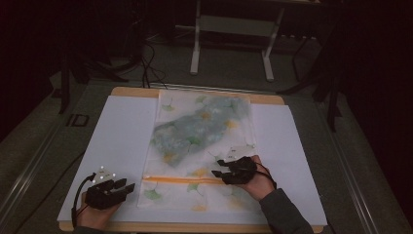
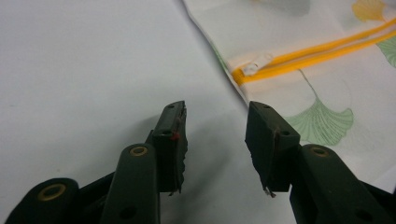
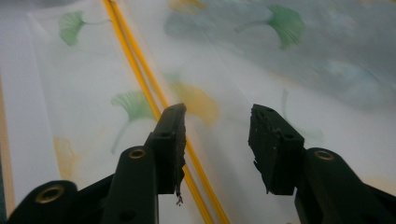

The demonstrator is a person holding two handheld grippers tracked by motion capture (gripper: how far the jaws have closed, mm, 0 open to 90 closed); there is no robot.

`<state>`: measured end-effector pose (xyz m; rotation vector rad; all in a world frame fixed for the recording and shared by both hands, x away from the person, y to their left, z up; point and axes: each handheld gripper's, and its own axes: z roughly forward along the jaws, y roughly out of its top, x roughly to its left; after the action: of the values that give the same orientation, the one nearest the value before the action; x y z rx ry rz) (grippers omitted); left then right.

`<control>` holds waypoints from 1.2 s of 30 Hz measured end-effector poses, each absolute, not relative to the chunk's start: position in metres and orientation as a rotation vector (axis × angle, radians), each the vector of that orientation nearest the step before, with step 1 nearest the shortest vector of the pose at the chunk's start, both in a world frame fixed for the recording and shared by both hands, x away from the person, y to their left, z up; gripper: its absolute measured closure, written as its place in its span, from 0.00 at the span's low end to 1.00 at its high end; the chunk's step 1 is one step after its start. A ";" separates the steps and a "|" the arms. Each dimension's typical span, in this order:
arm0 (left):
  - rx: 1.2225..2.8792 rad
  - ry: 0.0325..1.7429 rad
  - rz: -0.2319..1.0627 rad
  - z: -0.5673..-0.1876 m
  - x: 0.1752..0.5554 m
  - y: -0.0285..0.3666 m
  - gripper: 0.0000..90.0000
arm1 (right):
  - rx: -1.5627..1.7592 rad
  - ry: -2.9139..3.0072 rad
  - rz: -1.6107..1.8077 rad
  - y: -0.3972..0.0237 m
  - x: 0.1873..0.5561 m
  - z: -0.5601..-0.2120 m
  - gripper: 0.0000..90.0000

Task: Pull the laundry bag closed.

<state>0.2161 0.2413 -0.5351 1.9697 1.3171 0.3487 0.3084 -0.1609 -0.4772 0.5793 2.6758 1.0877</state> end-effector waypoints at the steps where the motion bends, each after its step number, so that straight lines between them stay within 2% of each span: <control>1: 1.971 1.313 0.350 -0.535 0.216 0.241 0.64 | 0.568 2.683 1.094 -0.156 0.309 -0.477 0.64; 10: 1.944 1.329 0.354 -0.534 0.214 0.244 0.61 | 0.477 2.731 1.106 -0.122 0.314 -0.480 0.66; 16: 1.977 1.314 0.366 -0.534 0.214 0.241 0.60 | 0.455 2.763 1.144 -0.099 0.318 -0.487 0.63; 20: 1.967 1.304 0.382 -0.531 0.214 0.244 0.61 | 0.431 2.784 1.143 -0.090 0.319 -0.491 0.61; 25: 1.970 1.308 0.380 -0.531 0.215 0.244 0.61 | 0.414 2.806 1.138 -0.082 0.320 -0.492 0.66; 36: 1.974 1.304 0.379 -0.530 0.216 0.245 0.61 | 0.434 2.835 1.159 -0.062 0.325 -0.500 0.62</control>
<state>0.2162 0.2449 -0.5300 1.9739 1.3037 0.3787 0.3246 -0.0619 -0.5003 0.4335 2.8348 1.1592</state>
